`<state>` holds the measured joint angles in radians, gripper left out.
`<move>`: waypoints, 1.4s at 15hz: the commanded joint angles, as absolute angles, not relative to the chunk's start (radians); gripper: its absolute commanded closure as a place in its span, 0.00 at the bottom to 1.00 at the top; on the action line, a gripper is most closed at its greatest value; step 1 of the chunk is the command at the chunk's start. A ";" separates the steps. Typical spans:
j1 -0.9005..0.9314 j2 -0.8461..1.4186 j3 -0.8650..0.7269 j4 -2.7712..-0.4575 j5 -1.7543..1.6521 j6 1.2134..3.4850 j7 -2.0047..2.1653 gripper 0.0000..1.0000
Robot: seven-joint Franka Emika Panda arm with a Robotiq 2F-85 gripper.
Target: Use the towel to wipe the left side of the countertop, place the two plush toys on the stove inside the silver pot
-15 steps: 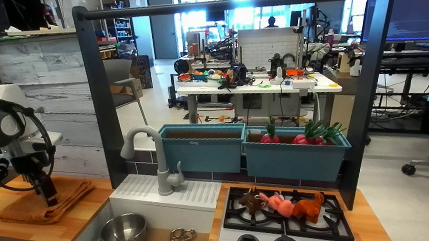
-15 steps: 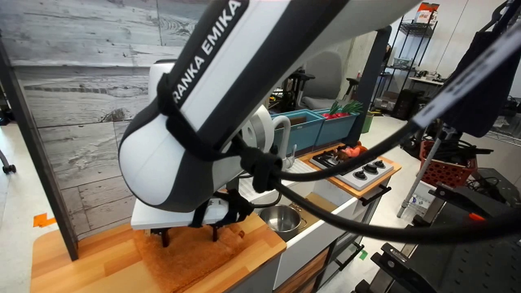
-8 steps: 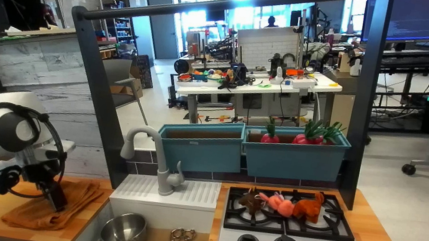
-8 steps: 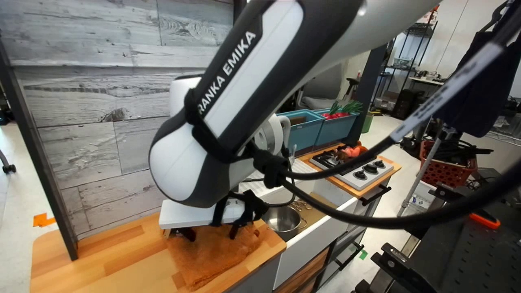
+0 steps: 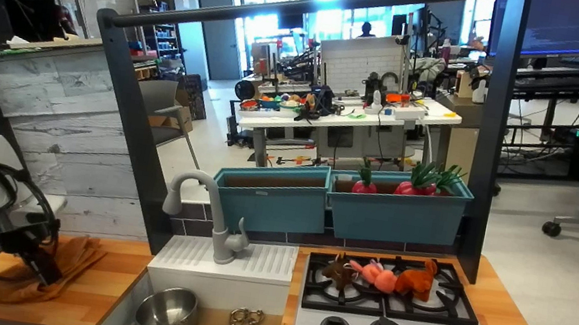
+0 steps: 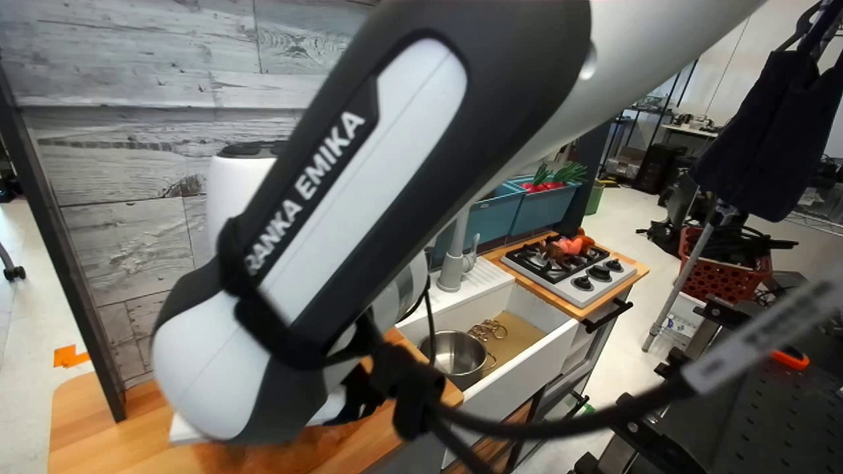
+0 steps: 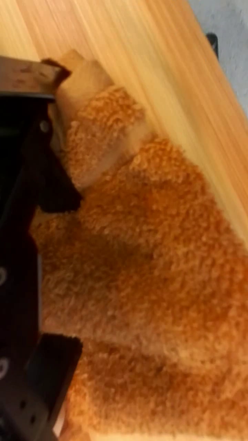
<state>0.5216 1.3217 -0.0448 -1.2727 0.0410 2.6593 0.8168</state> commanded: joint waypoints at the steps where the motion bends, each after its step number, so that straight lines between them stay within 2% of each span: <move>1: 0.567 1.422 0.008 -1.163 0.052 2.758 0.817 0.00; 6: 0.533 1.451 -0.015 -1.103 0.099 2.737 0.857 0.00; 13: 0.394 1.418 -0.107 -1.184 0.145 2.722 1.017 0.00; 16: 0.399 1.405 -0.055 -1.208 0.122 2.703 0.959 0.00; 21: 0.457 1.350 0.072 -1.315 0.082 2.807 0.773 0.00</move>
<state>0.4216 1.3544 -0.0052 -1.2320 0.0990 2.7397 0.8490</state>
